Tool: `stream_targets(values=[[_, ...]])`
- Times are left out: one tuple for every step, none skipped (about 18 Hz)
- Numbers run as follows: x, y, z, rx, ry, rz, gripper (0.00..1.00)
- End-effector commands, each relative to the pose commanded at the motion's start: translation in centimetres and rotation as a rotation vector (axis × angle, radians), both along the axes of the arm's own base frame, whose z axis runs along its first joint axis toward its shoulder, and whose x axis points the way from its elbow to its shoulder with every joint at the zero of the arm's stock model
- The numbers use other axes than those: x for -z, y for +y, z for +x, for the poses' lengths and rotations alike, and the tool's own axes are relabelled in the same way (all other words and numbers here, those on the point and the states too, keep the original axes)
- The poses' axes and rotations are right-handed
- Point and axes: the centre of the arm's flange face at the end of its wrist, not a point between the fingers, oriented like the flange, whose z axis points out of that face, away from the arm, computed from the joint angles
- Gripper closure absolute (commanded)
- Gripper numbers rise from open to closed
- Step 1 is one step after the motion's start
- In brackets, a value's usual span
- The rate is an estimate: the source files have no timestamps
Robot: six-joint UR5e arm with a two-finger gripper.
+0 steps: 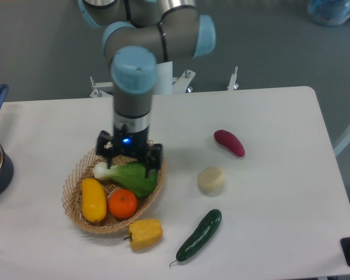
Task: Pick up the mango from the basket
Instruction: 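Move the open gripper over the basket toward the yellow mango, then lower the gripper onto the yellow mango and close on it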
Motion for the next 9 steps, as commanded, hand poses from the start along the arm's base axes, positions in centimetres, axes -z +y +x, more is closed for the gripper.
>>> stream_targets(values=[[1.4, 0.9, 0.7, 0.020, -0.008, -0.015, 0.00], [2.0, 1.6, 1.2, 0.033, -0.004, -0.009, 0.00], [2.6, 2.2, 1.5, 0.040, 0.006, 0.007, 0.00], [3.0, 2.7, 1.8, 0.049, 0.014, 0.016, 0.00], [3.4, 3.2, 2.0, 0.055, 0.016, 0.020, 0.00], [3.8, 3.5, 2.2, 0.061, 0.014, 0.016, 0.00], [4.5, 3.8, 2.6, 0.067, 0.009, 0.007, 0.00], [5.0, 4.1, 2.8, 0.064, 0.003, 0.000, 0.00], [5.4, 4.2, 2.7, 0.044, -0.005, -0.005, 0.00]])
